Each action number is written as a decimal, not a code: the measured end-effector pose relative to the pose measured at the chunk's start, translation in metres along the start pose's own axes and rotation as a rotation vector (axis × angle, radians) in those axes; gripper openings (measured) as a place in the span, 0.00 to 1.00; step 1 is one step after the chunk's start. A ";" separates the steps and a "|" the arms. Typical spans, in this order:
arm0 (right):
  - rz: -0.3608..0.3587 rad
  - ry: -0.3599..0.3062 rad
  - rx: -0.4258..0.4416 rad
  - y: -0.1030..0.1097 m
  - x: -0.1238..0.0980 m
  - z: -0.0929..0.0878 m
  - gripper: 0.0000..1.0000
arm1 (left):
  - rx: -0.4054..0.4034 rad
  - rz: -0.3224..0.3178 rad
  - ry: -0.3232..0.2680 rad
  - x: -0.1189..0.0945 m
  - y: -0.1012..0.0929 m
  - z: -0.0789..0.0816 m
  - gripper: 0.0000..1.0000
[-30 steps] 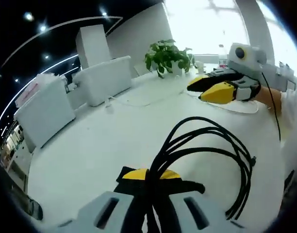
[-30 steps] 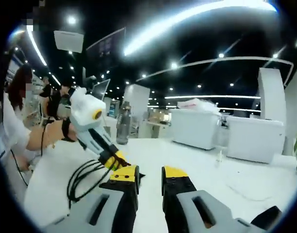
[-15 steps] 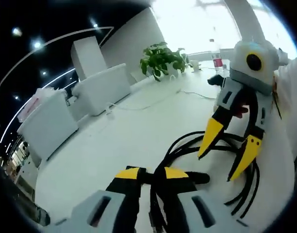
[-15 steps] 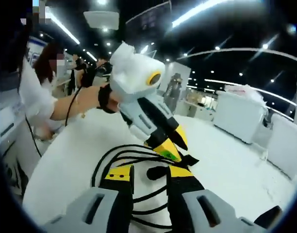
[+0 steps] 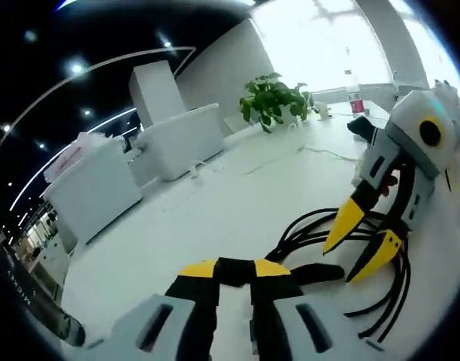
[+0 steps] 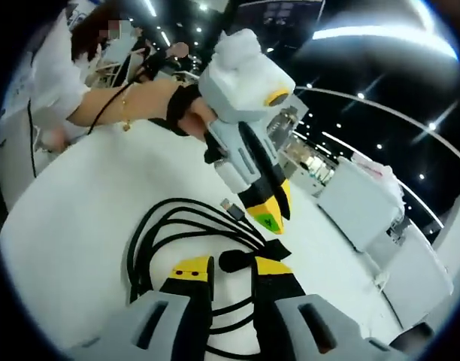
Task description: Coil the Type-C to USB data cable on the desktop and secure it with Velcro straps.
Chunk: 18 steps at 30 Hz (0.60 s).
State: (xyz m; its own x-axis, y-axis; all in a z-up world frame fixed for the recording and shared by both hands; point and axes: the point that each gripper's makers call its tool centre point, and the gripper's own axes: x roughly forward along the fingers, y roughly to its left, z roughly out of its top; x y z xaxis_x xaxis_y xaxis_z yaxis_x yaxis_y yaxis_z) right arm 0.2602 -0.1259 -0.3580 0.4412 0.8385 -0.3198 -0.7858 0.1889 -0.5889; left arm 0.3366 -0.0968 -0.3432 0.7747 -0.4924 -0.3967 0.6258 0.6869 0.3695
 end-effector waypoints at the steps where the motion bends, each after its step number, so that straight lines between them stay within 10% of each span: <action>1: -0.004 0.002 -0.006 -0.002 0.001 0.001 0.19 | 0.010 0.009 0.009 0.002 0.002 -0.003 0.17; 18: -0.044 -0.009 -0.084 -0.033 0.024 0.011 0.03 | 0.021 0.002 0.033 0.009 0.009 -0.023 0.13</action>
State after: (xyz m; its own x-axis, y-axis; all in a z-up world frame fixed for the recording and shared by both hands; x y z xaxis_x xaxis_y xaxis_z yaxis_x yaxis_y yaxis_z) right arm 0.2916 -0.1062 -0.3378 0.4704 0.8348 -0.2863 -0.7264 0.1820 -0.6627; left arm 0.3476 -0.0825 -0.3629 0.7728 -0.4726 -0.4235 0.6261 0.6766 0.3875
